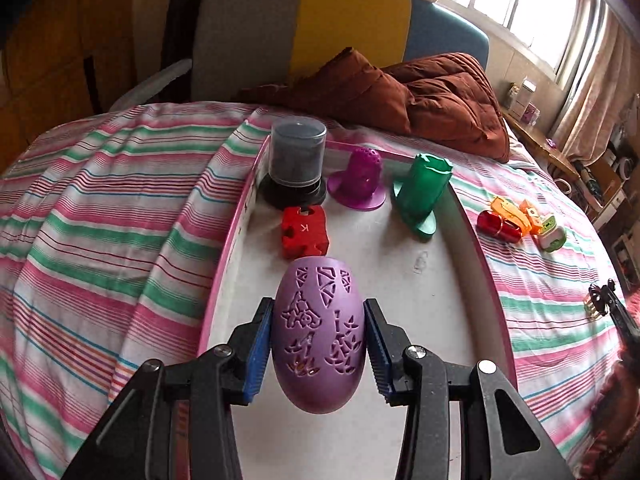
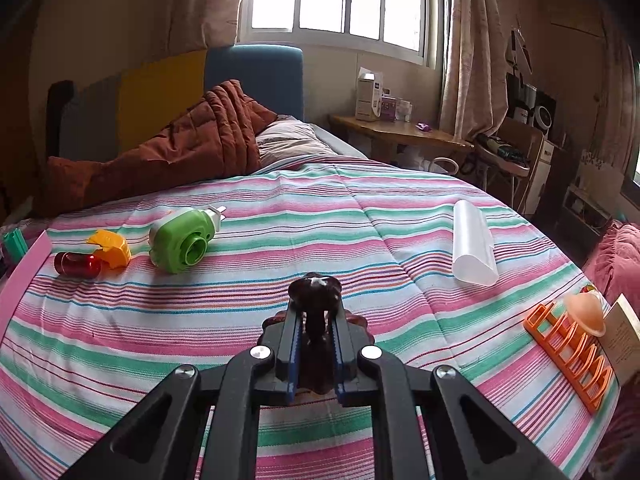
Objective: Organize rigid objects
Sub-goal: 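Carry the purple oval toy into the tray and open the left tool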
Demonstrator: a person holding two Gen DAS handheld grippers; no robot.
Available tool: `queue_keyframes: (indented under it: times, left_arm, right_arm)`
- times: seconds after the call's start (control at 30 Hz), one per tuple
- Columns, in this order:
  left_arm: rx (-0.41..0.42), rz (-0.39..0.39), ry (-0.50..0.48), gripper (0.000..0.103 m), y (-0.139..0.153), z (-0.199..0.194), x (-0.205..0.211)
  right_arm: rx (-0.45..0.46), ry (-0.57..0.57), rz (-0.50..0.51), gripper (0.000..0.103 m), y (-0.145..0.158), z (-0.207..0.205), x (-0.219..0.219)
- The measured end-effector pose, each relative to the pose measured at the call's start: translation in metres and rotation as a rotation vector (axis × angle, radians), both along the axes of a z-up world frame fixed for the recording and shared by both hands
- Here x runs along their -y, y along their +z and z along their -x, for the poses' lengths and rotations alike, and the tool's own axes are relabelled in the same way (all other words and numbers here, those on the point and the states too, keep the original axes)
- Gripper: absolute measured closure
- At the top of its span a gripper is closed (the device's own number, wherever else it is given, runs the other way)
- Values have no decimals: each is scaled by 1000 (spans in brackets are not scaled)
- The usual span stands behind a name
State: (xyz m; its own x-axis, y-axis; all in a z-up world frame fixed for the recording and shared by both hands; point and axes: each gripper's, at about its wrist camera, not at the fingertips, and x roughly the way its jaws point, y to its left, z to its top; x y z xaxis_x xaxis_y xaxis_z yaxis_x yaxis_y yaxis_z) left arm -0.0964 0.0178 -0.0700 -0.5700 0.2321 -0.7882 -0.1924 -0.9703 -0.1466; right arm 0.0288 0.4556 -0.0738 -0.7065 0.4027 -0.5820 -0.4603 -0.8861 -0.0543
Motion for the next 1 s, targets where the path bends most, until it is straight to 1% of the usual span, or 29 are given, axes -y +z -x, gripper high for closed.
queue_keyframes:
  times: [0.07,0.17,0.27,0.3,0.33,0.37,0.4,0.43,0.47,0.5,0.57,0.63,0.7,0.83,1.0]
  left_arm:
    - [3,31,7,59,-4,4,-2]
    - [19,32,21,59,-9,9,0]
    - [7,74,51,57,-11,8,2]
    - [-5,71,57,54,-9,6,3]
    - [-17,47,53,50,-6,3,4]
    - [-35,29,53,36,-3,-1,5]
    - [-61,29,63,25,1,-7,5]
    - [-90,15,60,22,6,-15,5]
    - [-110,13,65,16,10,-22,4]
    - [-130,12,69,12,13,-30,3]
    - [-160,0,57,12,17,-44,0]
    - [-173,-2,52,10,19,-57,-5]
    - [-165,-28,44,6,21,-65,-6]
    - [-127,-96,19,5,23,-79,-12]
    - [-132,-103,-22,4,26,-93,-23]
  right_arm:
    - [1,0,-1,91,0,0,0]
    - [4,-1,-4,91,0,1,0]
    - [5,-1,-7,91,-1,1,1]
    - [5,-1,-7,91,-1,1,1]
    - [5,-1,-7,91,-1,1,1]
    - [4,-1,-7,91,-1,1,1]
    - [5,-1,-7,91,-1,1,1]
    - [5,-1,-7,91,-1,1,1]
    - [5,-1,-8,91,-1,1,1]
    - [4,-1,-8,91,-1,1,1]
    - [4,-1,-7,91,-1,1,1]
    - [3,-1,-4,91,-1,0,1]
    - [-3,-3,7,91,0,-1,0]
    - [-14,21,46,91,3,-7,3]
    - [-24,75,94,92,9,-10,14]
